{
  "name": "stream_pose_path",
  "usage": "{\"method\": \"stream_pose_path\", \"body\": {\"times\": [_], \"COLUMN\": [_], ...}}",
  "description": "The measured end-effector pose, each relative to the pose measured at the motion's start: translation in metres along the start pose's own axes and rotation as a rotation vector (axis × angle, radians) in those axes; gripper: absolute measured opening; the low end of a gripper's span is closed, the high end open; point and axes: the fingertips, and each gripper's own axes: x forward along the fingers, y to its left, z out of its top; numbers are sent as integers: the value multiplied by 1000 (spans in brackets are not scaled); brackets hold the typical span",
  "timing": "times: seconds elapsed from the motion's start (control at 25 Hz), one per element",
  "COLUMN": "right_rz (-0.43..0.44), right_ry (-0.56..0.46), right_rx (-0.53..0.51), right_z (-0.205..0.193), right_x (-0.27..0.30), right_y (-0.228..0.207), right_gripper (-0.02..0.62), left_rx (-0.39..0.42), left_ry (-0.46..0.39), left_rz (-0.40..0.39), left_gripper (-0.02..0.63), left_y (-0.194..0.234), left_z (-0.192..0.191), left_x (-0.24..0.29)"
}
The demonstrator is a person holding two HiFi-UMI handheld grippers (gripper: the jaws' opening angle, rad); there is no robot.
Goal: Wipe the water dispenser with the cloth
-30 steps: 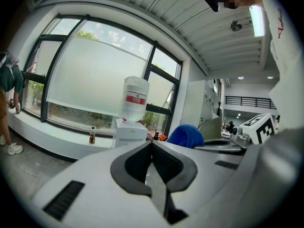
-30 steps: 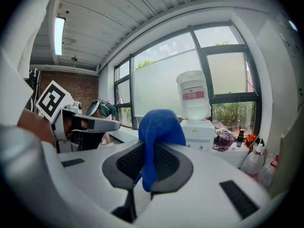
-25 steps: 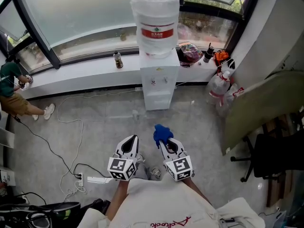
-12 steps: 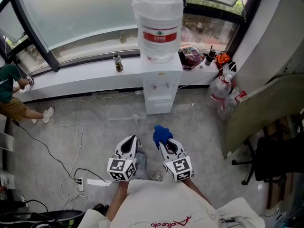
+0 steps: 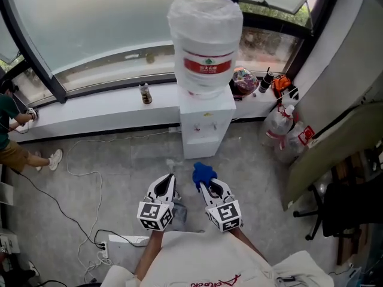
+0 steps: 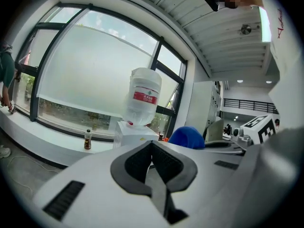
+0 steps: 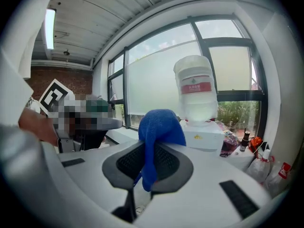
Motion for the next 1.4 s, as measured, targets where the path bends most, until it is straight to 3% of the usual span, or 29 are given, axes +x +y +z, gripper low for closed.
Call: {"method": "stream_pose_path", "body": {"times": [0.4,0.88,1.16,1.4], "right_rz": [-16,-53,-74,-75], "right_ry": [26,-13,-37,-43], "right_rx": [9,-17,-32,-19], "right_z": [38,106,124,121], "right_x": [105,223,254,252], "right_y": [-36,-77,-91,-105], "right_gripper": [43,43,43,43], "left_rx": [-24,0,16,10], "left_ry": [27,7,3,24], "left_rz": [-11,-60,-82,-76], "left_gripper": [12,12,12,12], "left_y": [79,167,193,183], "left_z": [36,105,119,113], "left_x": [67,150,175,187]}}
